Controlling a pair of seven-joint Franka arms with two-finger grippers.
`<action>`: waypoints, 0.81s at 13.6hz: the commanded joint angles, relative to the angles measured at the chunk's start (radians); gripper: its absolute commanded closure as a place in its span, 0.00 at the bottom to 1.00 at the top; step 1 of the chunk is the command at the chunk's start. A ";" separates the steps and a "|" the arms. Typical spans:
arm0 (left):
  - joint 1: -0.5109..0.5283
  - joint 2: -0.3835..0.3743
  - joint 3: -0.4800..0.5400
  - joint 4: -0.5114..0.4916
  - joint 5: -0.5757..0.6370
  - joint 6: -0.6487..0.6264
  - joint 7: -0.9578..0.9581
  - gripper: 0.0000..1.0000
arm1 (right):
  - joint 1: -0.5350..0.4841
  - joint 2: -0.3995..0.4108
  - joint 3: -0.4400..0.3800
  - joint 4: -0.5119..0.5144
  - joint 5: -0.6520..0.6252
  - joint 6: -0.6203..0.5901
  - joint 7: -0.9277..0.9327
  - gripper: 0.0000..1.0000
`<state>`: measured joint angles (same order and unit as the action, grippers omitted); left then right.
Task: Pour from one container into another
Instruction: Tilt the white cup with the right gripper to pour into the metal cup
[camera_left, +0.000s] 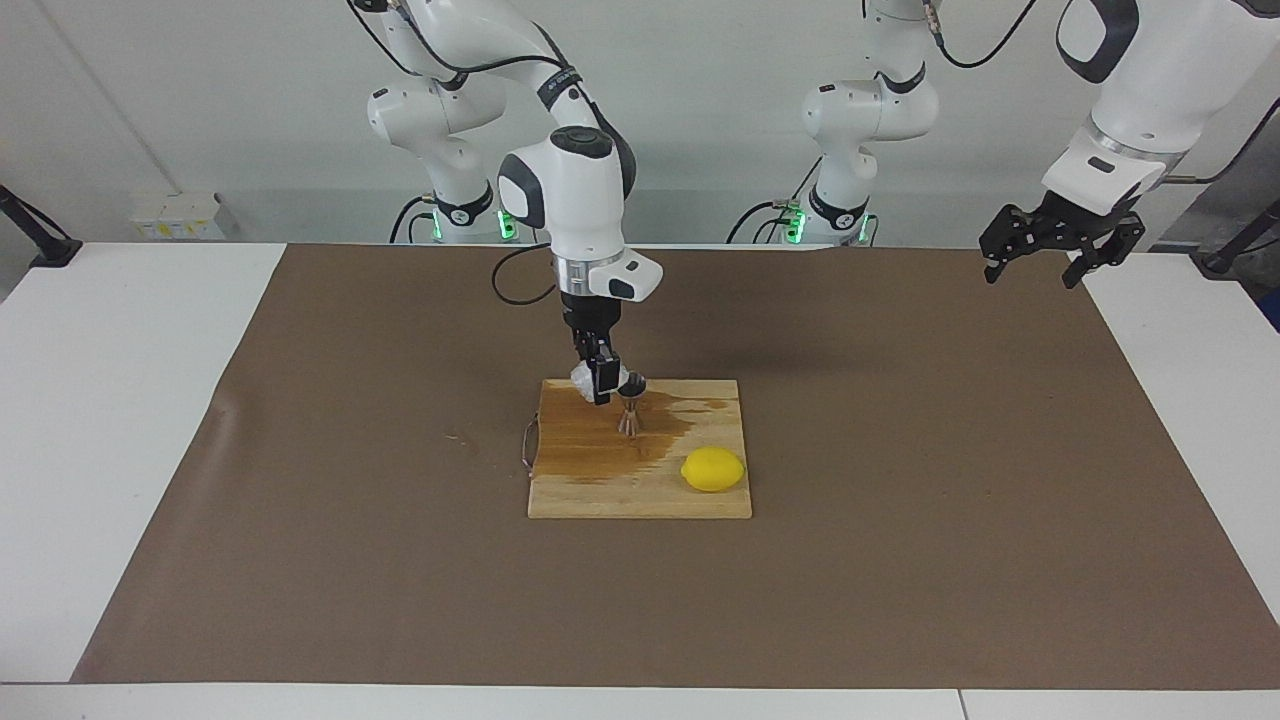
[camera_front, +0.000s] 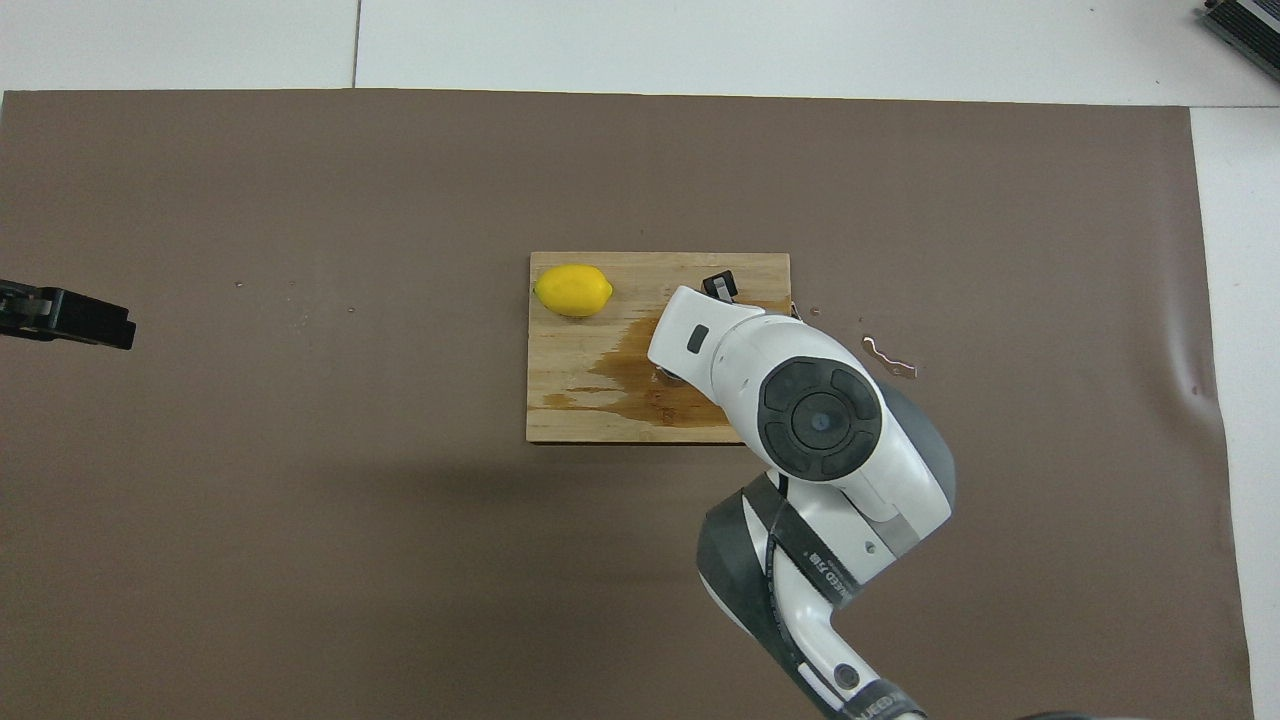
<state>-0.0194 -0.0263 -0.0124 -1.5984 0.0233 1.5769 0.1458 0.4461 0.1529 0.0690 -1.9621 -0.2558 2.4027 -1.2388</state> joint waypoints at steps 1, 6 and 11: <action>0.010 -0.011 -0.008 -0.006 0.001 -0.011 0.003 0.00 | -0.006 -0.019 0.003 -0.021 -0.013 0.001 0.021 0.89; 0.012 -0.011 -0.008 -0.006 0.001 -0.011 0.003 0.00 | -0.020 -0.024 0.006 -0.020 0.144 -0.001 0.016 0.88; 0.010 -0.011 -0.008 -0.006 0.001 -0.011 0.003 0.00 | -0.059 -0.032 0.006 -0.017 0.326 0.004 -0.005 0.89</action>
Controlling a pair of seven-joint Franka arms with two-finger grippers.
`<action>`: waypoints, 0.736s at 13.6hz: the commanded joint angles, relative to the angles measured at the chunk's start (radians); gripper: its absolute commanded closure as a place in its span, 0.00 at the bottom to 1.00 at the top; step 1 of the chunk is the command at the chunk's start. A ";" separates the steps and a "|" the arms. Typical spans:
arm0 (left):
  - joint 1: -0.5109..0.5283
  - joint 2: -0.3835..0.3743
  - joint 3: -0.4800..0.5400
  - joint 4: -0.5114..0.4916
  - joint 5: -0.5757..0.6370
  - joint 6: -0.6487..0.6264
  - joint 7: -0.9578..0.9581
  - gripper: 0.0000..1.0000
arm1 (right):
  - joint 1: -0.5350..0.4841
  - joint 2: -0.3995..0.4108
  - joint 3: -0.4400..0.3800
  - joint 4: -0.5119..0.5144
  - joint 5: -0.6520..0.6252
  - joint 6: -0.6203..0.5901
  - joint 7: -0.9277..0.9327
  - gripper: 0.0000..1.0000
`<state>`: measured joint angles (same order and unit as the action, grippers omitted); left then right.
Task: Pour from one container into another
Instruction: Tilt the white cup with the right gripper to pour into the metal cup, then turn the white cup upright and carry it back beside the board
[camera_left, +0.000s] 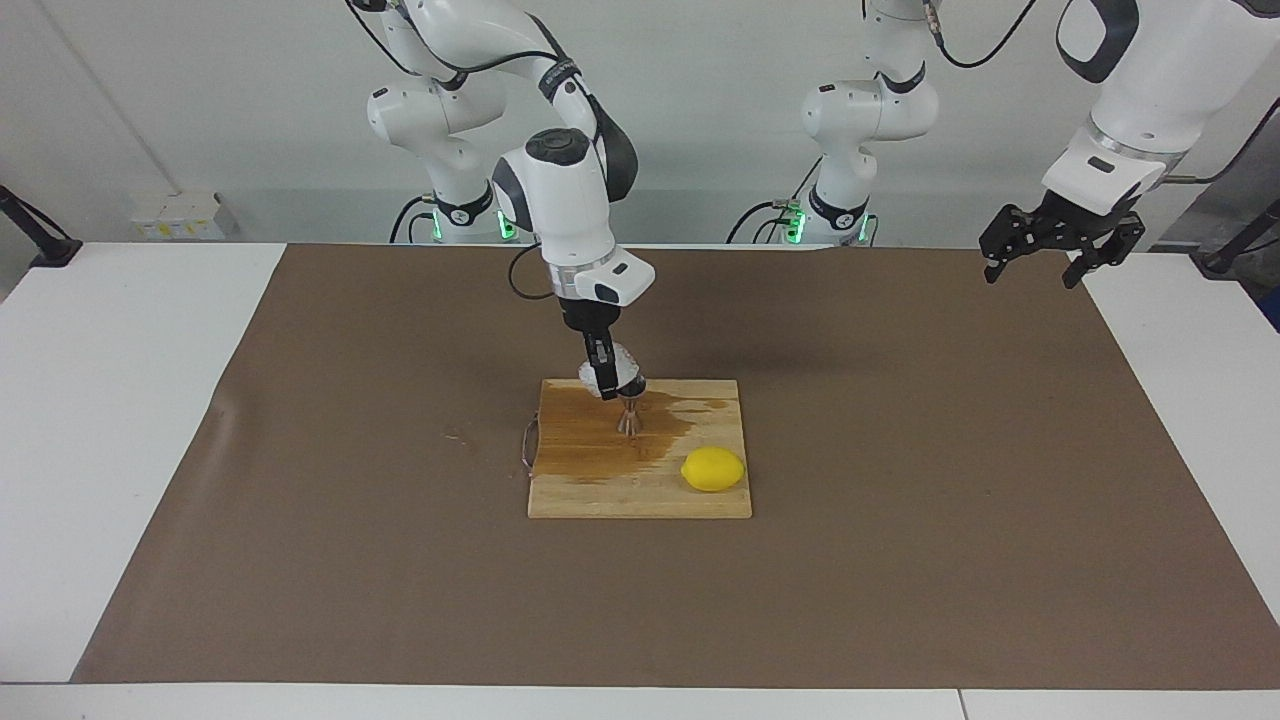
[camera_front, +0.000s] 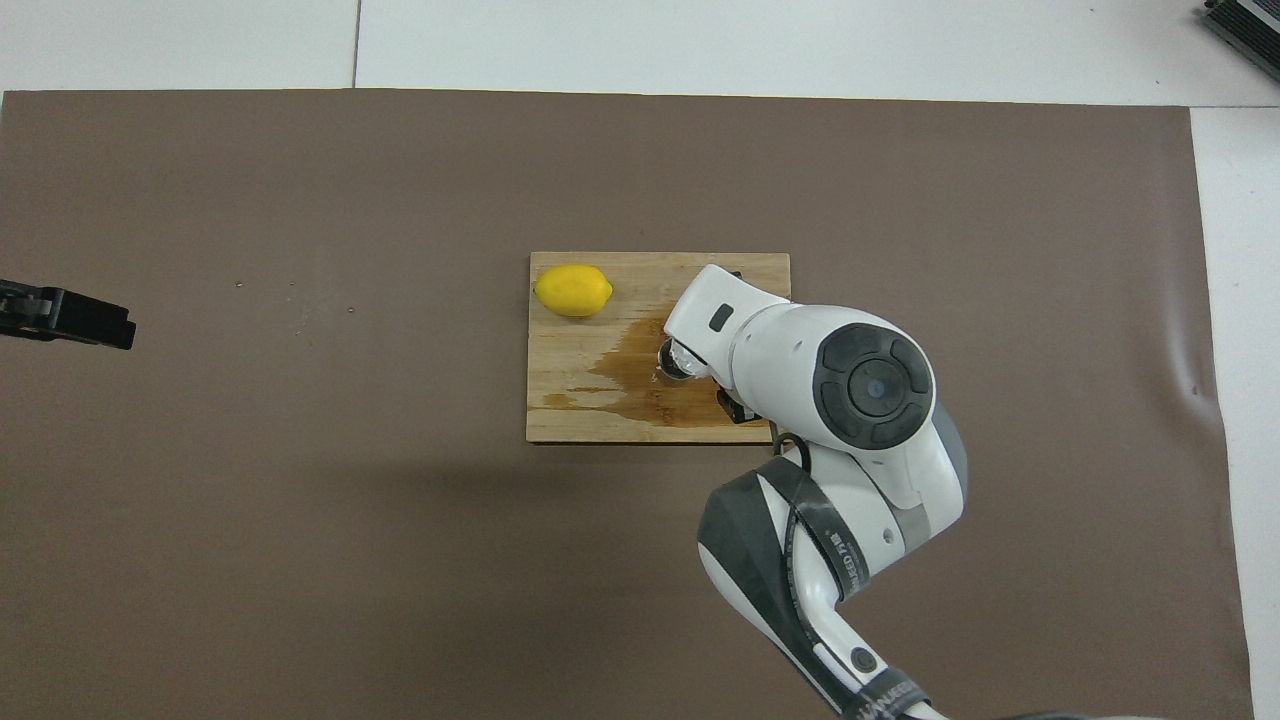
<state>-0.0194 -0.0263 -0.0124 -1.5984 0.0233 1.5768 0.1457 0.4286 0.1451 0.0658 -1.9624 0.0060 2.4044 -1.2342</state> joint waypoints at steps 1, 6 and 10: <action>0.012 -0.011 -0.008 -0.006 0.001 -0.011 0.003 0.00 | -0.047 -0.025 0.009 -0.016 0.104 0.002 -0.039 0.89; 0.012 -0.011 -0.008 -0.006 0.001 -0.011 0.003 0.00 | -0.180 -0.025 0.008 -0.026 0.452 -0.001 -0.321 0.89; 0.010 -0.011 -0.008 -0.006 0.001 -0.011 0.003 0.00 | -0.301 -0.015 0.006 -0.093 0.619 -0.011 -0.512 0.89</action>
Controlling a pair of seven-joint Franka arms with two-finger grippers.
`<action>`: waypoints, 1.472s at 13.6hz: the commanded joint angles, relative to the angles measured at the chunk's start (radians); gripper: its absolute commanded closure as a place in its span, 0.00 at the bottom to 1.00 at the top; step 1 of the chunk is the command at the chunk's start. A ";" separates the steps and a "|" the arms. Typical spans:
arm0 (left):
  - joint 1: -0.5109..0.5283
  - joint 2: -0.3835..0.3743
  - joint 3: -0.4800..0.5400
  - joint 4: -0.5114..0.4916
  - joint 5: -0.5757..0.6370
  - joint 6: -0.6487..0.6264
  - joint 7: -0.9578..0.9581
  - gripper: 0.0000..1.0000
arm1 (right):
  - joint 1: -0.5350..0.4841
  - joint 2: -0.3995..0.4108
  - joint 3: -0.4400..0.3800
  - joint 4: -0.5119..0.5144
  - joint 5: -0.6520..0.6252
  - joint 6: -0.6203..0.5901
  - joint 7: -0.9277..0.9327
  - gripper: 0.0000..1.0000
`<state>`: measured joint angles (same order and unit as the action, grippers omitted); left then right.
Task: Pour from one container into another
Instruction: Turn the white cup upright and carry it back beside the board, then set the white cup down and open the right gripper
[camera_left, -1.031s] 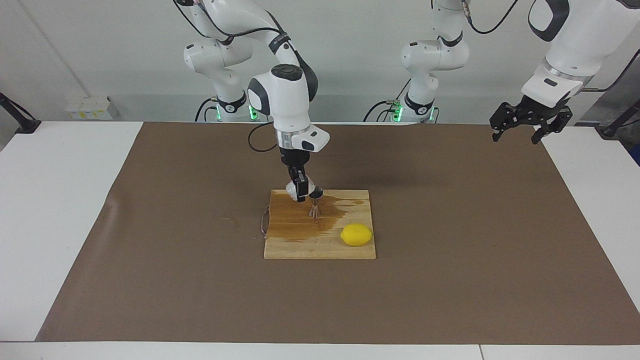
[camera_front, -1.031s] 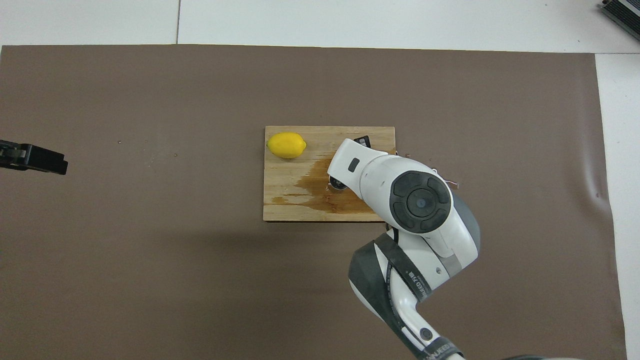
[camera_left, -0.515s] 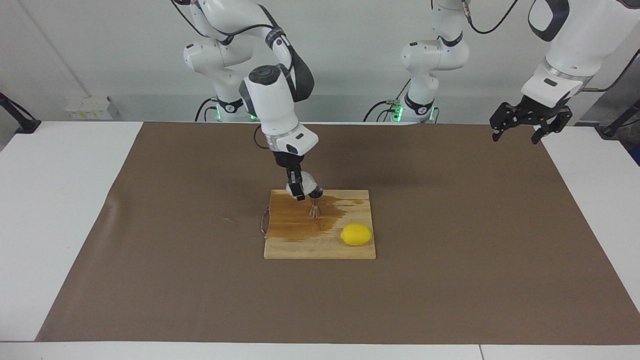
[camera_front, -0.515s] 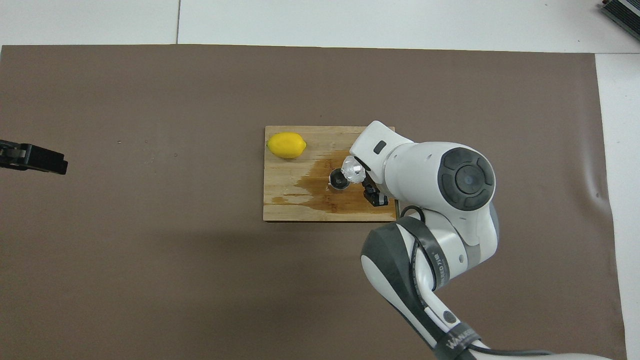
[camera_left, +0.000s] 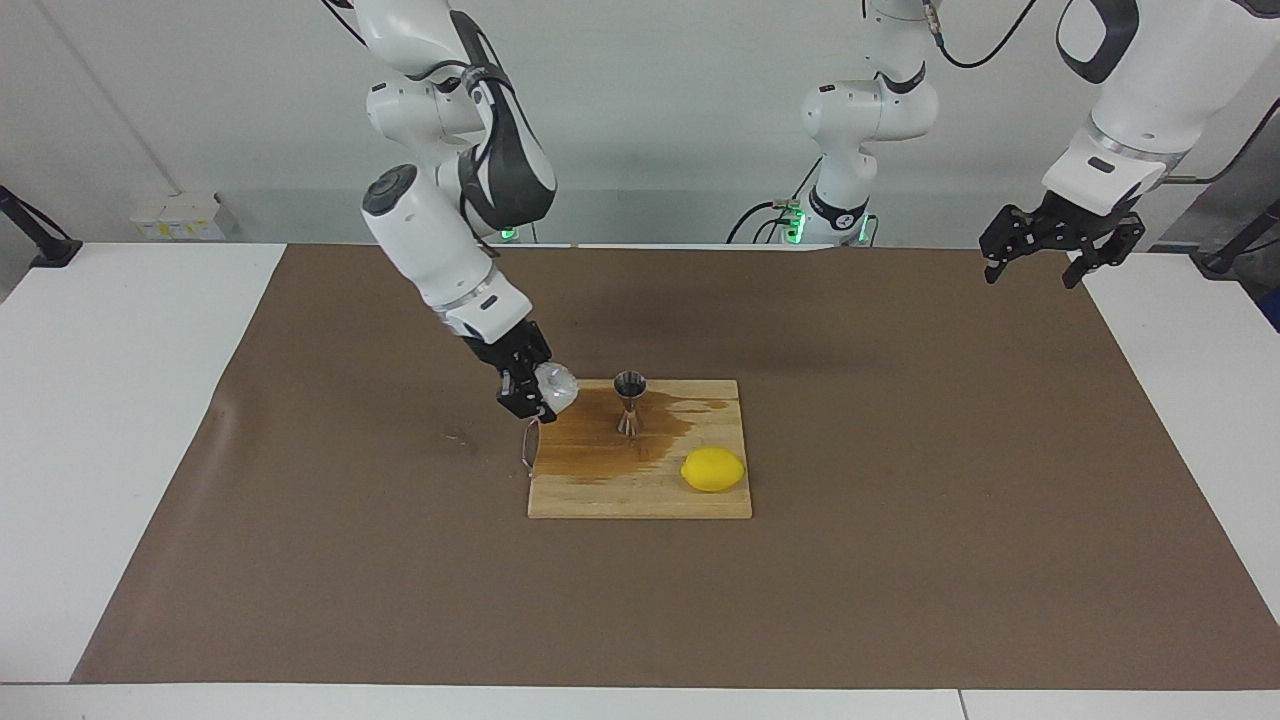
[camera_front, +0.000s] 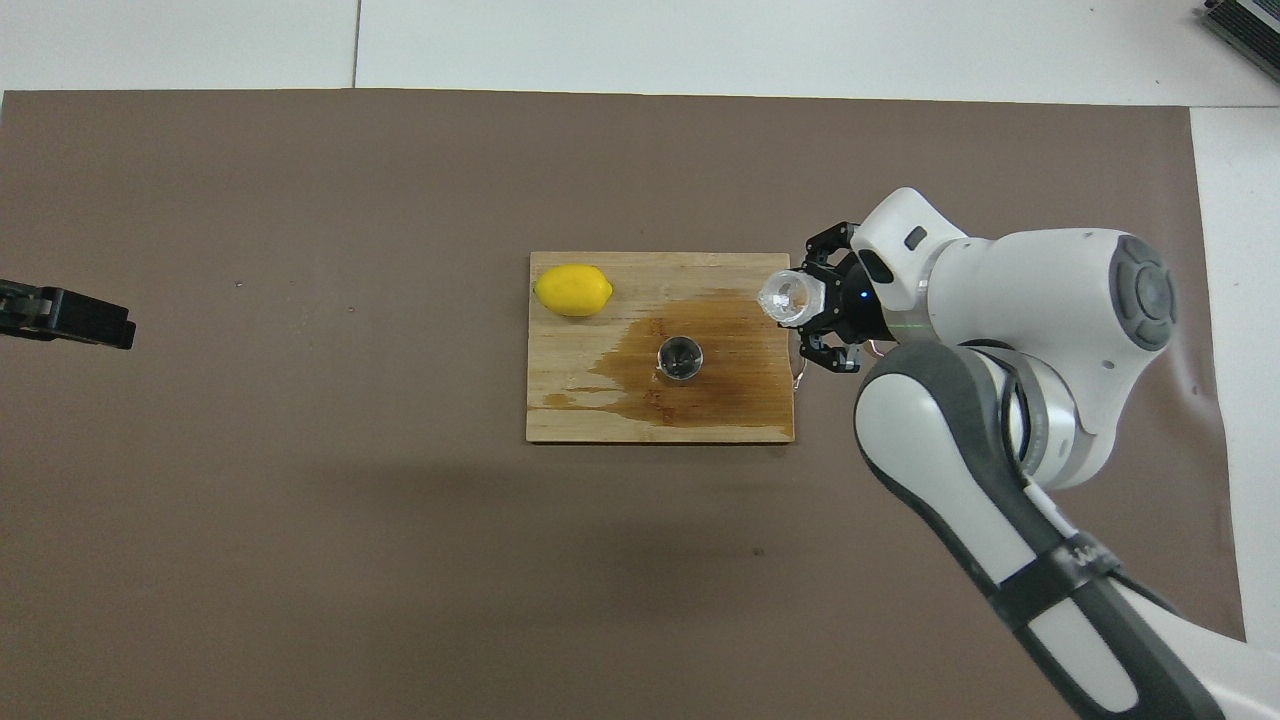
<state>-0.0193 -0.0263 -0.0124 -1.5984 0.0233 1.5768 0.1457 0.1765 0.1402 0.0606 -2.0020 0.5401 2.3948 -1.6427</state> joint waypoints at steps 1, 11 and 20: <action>0.010 -0.011 -0.007 -0.006 0.001 -0.011 0.003 0.00 | -0.084 0.007 0.013 -0.067 0.125 -0.003 -0.174 0.89; 0.012 -0.011 -0.008 -0.006 0.001 -0.012 0.003 0.00 | -0.293 0.190 0.011 -0.121 0.506 -0.059 -0.649 0.80; 0.012 -0.011 -0.007 -0.006 0.001 -0.011 0.003 0.00 | -0.290 0.041 0.004 -0.123 0.230 -0.120 -0.335 0.00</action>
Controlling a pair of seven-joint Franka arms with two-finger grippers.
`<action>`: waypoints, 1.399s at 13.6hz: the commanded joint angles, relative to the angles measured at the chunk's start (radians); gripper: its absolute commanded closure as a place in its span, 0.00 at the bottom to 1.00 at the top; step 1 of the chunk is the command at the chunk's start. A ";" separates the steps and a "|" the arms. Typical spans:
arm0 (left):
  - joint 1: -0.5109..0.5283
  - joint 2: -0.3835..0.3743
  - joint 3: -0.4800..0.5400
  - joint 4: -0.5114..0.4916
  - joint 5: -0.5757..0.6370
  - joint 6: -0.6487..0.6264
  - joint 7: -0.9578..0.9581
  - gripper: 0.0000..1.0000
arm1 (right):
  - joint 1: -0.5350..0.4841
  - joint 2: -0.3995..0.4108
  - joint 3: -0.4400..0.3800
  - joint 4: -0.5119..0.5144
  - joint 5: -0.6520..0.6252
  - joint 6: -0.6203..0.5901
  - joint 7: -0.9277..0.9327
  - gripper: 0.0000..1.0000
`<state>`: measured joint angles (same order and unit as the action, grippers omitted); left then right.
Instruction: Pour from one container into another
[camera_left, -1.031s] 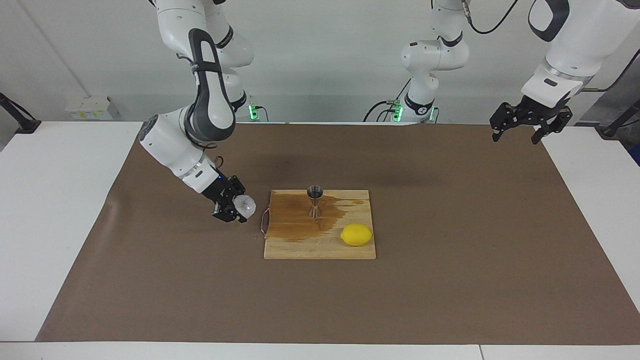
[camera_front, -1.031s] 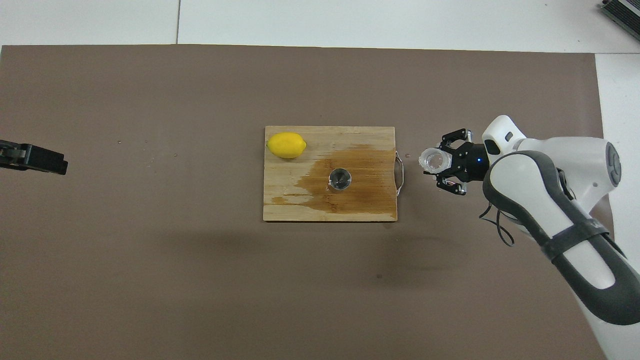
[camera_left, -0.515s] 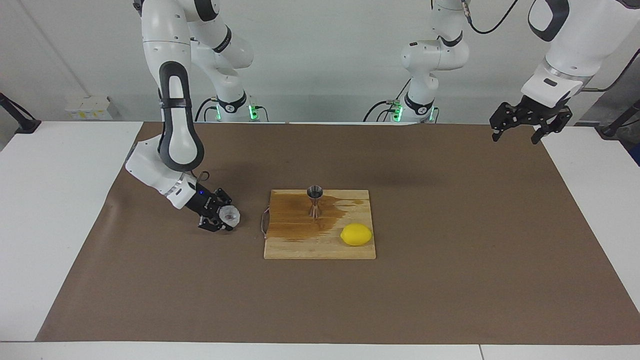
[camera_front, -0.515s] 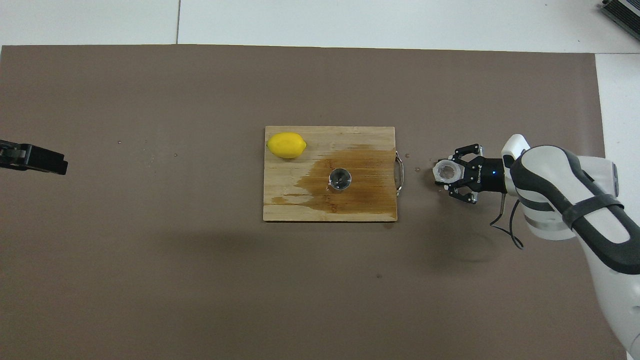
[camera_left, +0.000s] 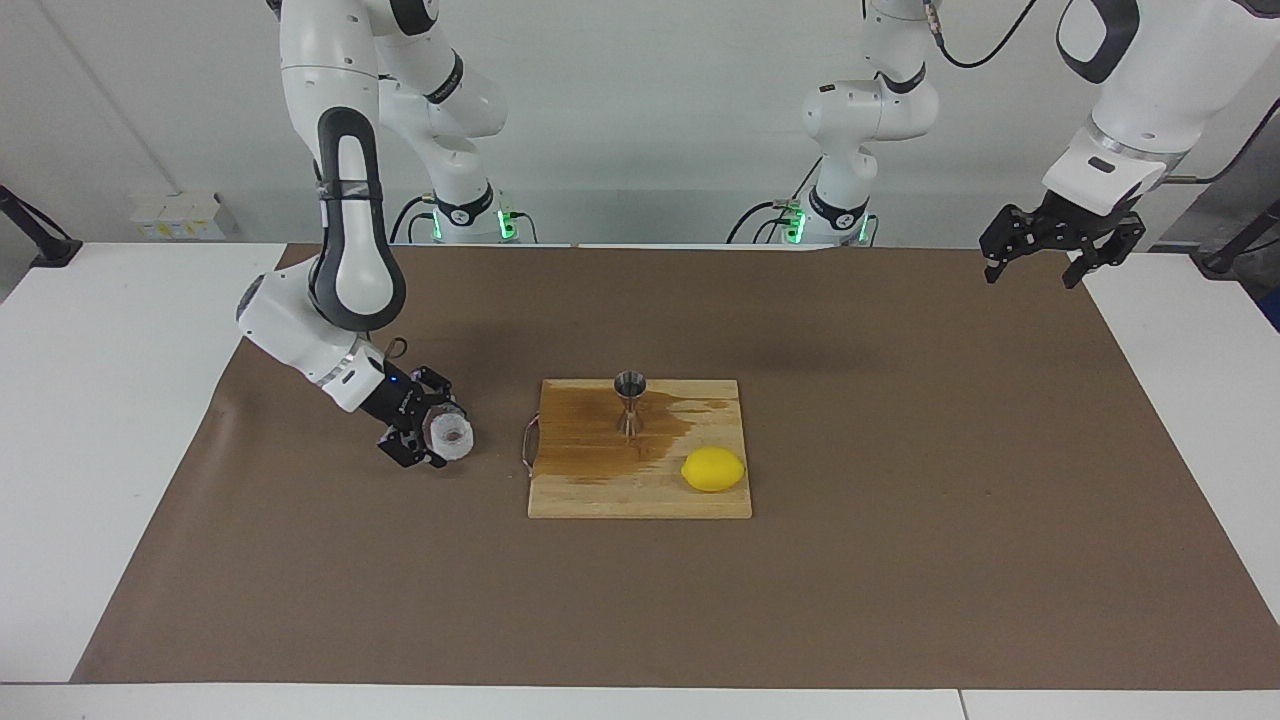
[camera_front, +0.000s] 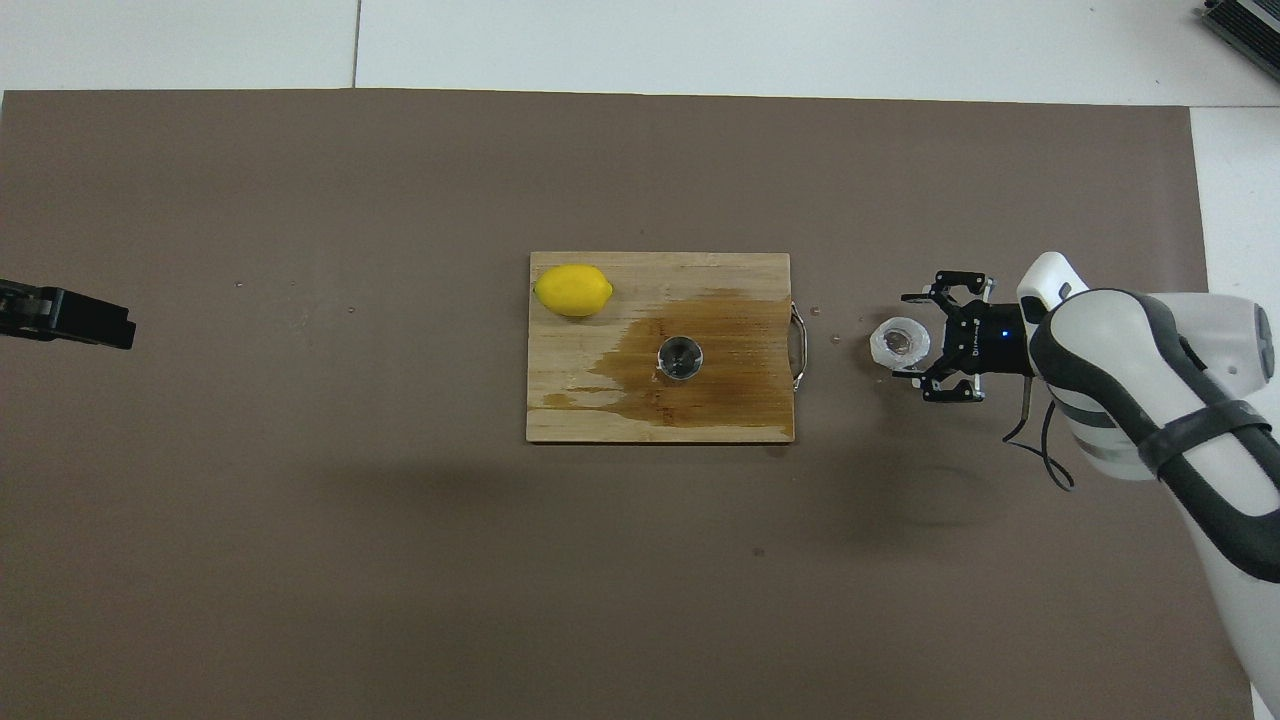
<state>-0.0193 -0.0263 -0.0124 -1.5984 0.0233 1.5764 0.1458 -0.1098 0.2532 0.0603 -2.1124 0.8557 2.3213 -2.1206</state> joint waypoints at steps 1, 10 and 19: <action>0.012 -0.011 -0.009 -0.006 0.001 -0.010 0.003 0.00 | -0.004 -0.096 0.004 -0.012 -0.124 -0.080 0.234 0.00; 0.012 -0.011 -0.009 -0.006 0.001 -0.010 0.003 0.00 | 0.033 -0.204 0.018 0.095 -0.573 -0.241 1.172 0.00; 0.012 -0.011 -0.008 -0.006 0.001 -0.010 0.003 0.00 | 0.094 -0.226 0.019 0.360 -0.785 -0.690 2.060 0.00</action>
<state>-0.0193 -0.0263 -0.0124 -1.5985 0.0233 1.5764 0.1458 -0.0058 0.0029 0.0765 -1.8444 0.0933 1.7232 -0.2118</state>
